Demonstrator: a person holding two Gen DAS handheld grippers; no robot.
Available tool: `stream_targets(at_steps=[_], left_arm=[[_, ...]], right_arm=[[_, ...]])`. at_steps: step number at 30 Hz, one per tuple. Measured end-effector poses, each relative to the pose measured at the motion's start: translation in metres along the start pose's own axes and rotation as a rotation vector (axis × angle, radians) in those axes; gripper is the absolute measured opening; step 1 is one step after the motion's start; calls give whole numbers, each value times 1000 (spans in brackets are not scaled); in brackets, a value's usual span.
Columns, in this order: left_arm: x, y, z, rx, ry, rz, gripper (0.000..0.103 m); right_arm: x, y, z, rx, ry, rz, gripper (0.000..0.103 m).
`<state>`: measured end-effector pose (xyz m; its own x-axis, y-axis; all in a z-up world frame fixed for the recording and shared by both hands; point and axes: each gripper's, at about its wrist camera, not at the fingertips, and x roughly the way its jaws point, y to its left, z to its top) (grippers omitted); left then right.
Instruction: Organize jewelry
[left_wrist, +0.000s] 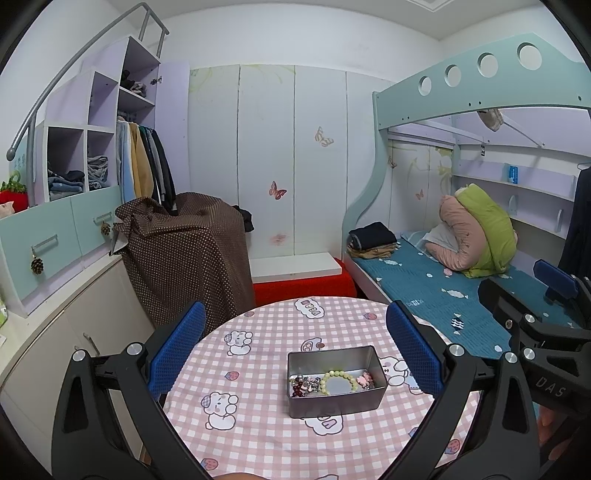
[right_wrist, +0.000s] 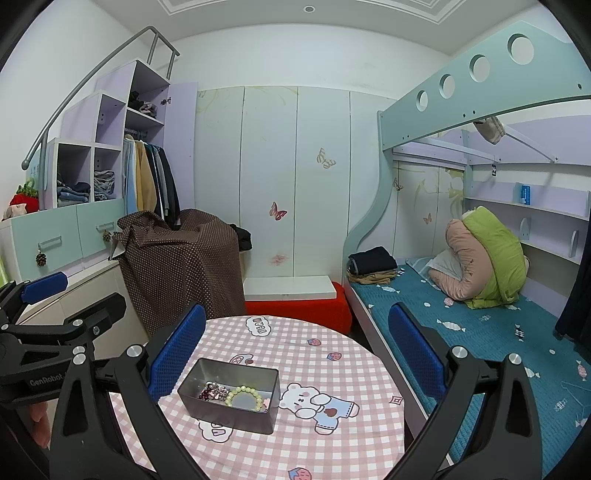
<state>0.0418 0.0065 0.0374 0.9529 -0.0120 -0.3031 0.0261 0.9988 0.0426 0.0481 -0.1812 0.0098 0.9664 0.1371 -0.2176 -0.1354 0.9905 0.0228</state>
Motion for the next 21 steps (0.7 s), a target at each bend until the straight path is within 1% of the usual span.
stream_targets(at_steps=[11, 21], left_arm=[[-1, 1, 1, 1, 0, 2, 98], [0, 2, 2, -1, 19, 9, 98]], right_arm=[[-1, 0, 1, 0, -2, 0, 96], [-1, -1, 5, 0, 1, 3, 96]])
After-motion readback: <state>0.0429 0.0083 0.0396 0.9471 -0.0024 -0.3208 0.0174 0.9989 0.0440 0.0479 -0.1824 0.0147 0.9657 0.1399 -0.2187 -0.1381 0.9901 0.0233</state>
